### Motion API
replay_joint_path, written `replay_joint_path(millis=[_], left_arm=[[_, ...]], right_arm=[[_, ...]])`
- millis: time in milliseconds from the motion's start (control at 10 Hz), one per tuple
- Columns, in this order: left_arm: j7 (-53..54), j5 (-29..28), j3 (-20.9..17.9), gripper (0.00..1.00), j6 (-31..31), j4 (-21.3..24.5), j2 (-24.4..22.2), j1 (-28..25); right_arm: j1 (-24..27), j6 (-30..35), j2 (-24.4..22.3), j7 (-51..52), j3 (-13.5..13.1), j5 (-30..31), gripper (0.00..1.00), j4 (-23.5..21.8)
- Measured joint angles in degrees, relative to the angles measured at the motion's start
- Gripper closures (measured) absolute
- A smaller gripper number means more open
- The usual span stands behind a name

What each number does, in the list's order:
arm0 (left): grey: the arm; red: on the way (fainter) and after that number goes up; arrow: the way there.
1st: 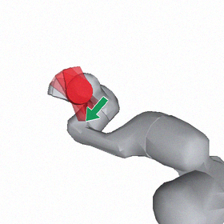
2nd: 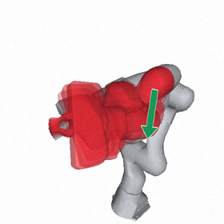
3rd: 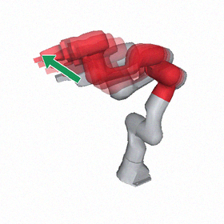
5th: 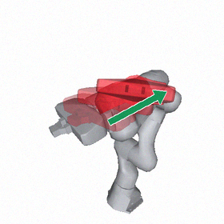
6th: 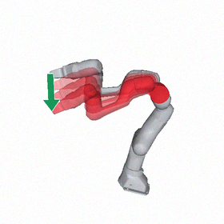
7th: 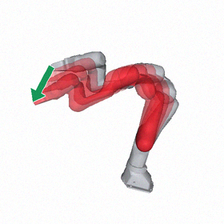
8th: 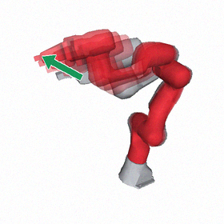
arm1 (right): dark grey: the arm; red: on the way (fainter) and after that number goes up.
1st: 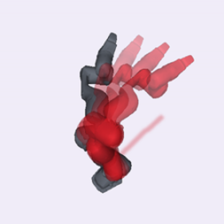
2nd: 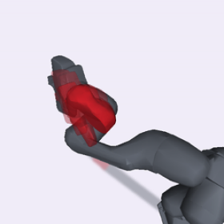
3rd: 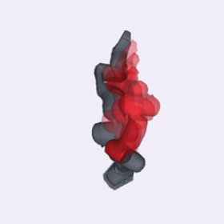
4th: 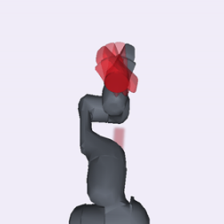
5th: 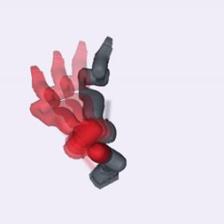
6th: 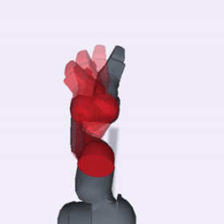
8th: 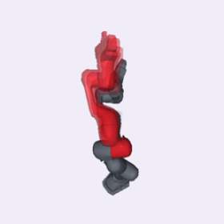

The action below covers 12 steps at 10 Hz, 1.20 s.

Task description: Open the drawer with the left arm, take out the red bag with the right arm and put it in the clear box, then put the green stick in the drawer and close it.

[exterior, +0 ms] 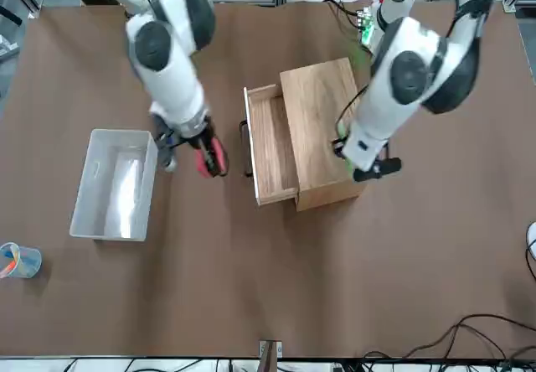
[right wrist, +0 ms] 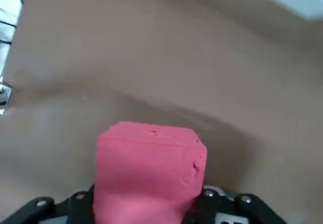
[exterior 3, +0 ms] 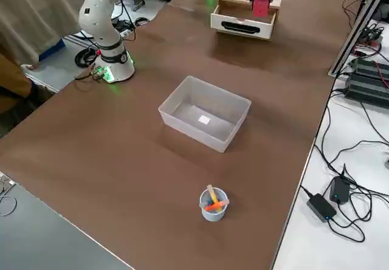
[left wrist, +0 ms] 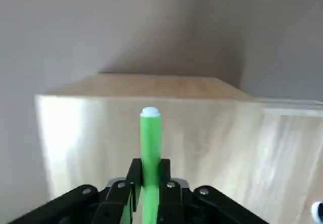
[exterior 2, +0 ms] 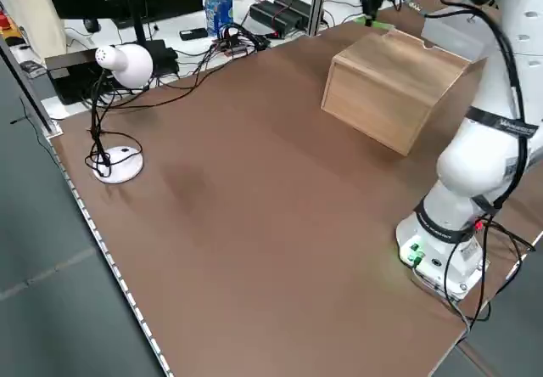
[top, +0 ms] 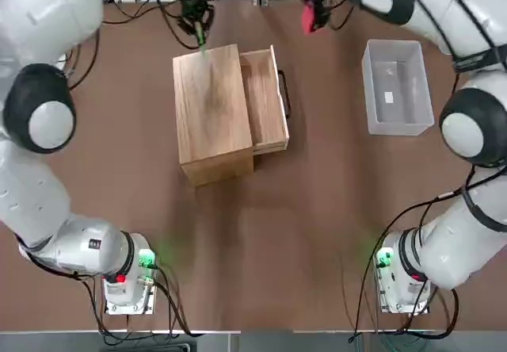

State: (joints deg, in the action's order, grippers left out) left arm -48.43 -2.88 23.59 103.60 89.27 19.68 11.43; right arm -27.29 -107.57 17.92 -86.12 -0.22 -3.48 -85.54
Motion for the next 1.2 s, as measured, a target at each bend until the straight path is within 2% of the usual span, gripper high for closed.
replay_joint_path(millis=[200, 400, 600, 800, 1000, 1100, 1200], left_arm=[[-8.7, -1.3, 0.0, 0.82, 0.6, -4.7, 5.1, 7.0], [-12.5, -3.3, 0.0, 0.82, 2.2, -7.8, 9.5, 12.9], [-14.9, -4.8, -0.1, 0.82, 3.5, -8.4, 12.1, 17.5], [-17.0, -7.5, 0.0, 0.8, 3.5, -8.4, 12.9, 19.3], [-17.1, -9.1, -0.2, 0.53, 3.4, -8.3, 13.2, 19.0], [-17.1, -9.7, -0.2, 0.37, 3.4, -8.7, 12.9, 18.4], [-16.5, -9.9, -0.3, 0.24, 3.0, -9.2, 11.7, 16.6]], right_arm=[[7.2, 3.2, -0.6, 18.4, -0.1, -0.1, 0.38, -0.2], [14.0, 4.0, -0.8, 34.7, -0.1, 0.0, 0.38, -1.2], [21.0, 4.1, -0.8, 52.9, -0.2, -0.1, 0.38, -2.4], [24.4, 4.1, -0.8, 64.7, -0.1, 0.0, 0.38, -4.0], [25.1, 3.2, -0.8, 75.6, -0.1, 0.2, 0.38, -5.0], [25.6, 1.4, -0.6, 80.2, -0.1, 0.4, 0.38, -6.9], [26.3, -2.5, -0.4, 84.2, -0.1, 0.7, 0.38, -10.8]])
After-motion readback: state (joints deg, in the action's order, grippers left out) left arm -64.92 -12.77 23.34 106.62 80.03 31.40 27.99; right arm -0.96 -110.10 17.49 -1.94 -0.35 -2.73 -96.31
